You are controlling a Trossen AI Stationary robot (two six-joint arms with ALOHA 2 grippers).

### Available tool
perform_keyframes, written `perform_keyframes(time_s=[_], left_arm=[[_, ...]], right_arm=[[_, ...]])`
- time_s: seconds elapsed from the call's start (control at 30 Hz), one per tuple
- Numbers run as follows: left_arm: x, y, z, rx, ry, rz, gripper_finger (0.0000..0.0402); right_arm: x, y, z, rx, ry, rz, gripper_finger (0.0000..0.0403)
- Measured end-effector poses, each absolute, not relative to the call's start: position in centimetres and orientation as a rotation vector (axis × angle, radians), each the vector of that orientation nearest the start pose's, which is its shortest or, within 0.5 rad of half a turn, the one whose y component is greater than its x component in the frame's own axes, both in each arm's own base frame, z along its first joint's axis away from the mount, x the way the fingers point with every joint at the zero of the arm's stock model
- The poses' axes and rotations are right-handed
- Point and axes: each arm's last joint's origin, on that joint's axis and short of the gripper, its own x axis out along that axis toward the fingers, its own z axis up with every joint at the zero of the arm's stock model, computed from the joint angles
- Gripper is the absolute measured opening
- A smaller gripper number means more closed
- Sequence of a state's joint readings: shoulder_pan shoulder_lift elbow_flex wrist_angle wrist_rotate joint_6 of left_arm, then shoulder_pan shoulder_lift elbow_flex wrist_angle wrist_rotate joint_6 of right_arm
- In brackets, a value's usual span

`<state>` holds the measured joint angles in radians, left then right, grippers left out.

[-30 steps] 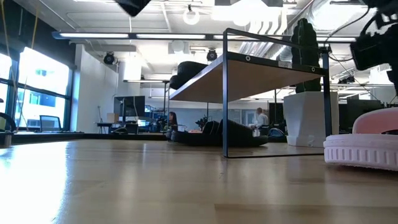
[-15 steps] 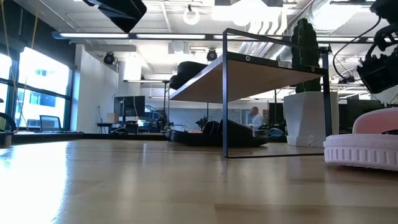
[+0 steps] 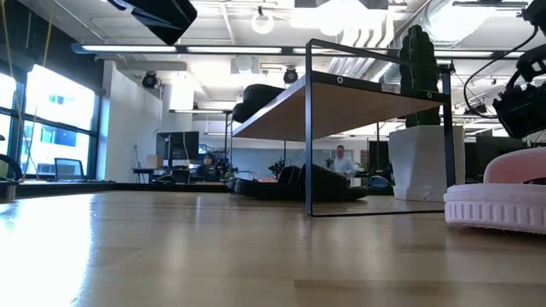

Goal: Pick and place slides into the shelf
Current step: Put the pink slide under the shelf

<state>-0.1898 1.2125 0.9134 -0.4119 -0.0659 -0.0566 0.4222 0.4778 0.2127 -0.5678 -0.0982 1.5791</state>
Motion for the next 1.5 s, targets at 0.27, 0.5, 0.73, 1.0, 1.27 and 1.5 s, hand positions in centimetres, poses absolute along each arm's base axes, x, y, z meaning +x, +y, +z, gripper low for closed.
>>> perform_keyframes(time_s=[0.27,0.5,0.73,1.0,1.27,1.5], left_arm=[[24.8,-4.6,27.2,0.037,0.711,-0.096,0.001],[24.8,-4.6,27.2,0.038,0.711,-0.093,0.001],[24.8,-4.6,27.2,0.038,0.711,-0.093,0.001],[24.9,-4.6,27.2,0.038,0.712,-0.093,0.001],[24.9,-4.6,27.2,0.038,0.713,-0.093,0.001],[24.9,-4.6,27.2,0.038,0.713,-0.093,0.001]], right_arm=[[9.3,4.5,14.8,1.293,0.979,-0.262,0.0162],[9.6,4.7,15.1,1.304,0.954,-0.223,0.0161],[10.0,4.9,14.5,1.285,1.016,-0.257,0.0161],[10.9,5.4,14.3,1.24,1.01,-0.214,0.0161],[11.1,5.4,14.3,1.193,0.999,-0.195,0.012],[11.1,5.4,14.3,1.162,0.992,-0.175,0.0035]])
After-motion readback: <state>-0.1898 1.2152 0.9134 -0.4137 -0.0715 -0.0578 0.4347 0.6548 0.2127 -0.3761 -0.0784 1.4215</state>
